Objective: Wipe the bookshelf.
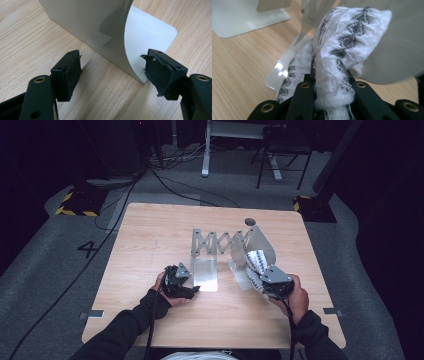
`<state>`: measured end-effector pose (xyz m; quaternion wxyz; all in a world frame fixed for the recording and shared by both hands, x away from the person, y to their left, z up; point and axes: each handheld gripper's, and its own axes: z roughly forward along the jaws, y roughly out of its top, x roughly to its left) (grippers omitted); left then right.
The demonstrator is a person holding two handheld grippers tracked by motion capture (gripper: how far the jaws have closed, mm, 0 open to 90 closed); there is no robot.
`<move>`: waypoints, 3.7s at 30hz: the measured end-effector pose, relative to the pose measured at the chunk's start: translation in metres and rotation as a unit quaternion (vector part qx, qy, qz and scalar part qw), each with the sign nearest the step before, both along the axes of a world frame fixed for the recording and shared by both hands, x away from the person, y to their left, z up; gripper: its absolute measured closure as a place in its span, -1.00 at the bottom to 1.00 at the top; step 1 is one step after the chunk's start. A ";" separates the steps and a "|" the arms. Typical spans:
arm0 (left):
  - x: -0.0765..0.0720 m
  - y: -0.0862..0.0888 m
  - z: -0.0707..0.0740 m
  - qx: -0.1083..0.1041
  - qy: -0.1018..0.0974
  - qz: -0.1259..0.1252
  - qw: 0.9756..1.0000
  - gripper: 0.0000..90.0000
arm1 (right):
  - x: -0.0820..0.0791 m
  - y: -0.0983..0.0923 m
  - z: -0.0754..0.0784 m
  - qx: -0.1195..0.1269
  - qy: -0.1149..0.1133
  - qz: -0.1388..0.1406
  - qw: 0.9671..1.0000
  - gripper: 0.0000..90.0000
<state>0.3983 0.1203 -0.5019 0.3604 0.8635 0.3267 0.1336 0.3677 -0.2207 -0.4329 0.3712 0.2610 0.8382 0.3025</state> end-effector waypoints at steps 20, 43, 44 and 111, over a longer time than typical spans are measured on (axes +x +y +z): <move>0.000 0.000 0.000 0.000 0.000 0.000 1.000 -0.35 | -0.014 -0.011 0.024 0.034 -0.042 -0.026 0.998 0.77; 0.000 0.000 0.000 -0.001 0.000 -0.002 1.000 -0.35 | -0.009 -0.024 -0.001 0.032 -0.018 -0.044 0.998 0.76; 0.000 0.000 0.000 -0.001 0.000 -0.002 1.000 -0.35 | -0.011 -0.026 0.003 0.039 -0.025 -0.044 0.998 0.76; 0.001 0.000 0.000 -0.004 0.002 -0.006 1.000 -0.35 | 0.012 0.106 -0.009 0.030 -0.067 0.063 0.995 0.76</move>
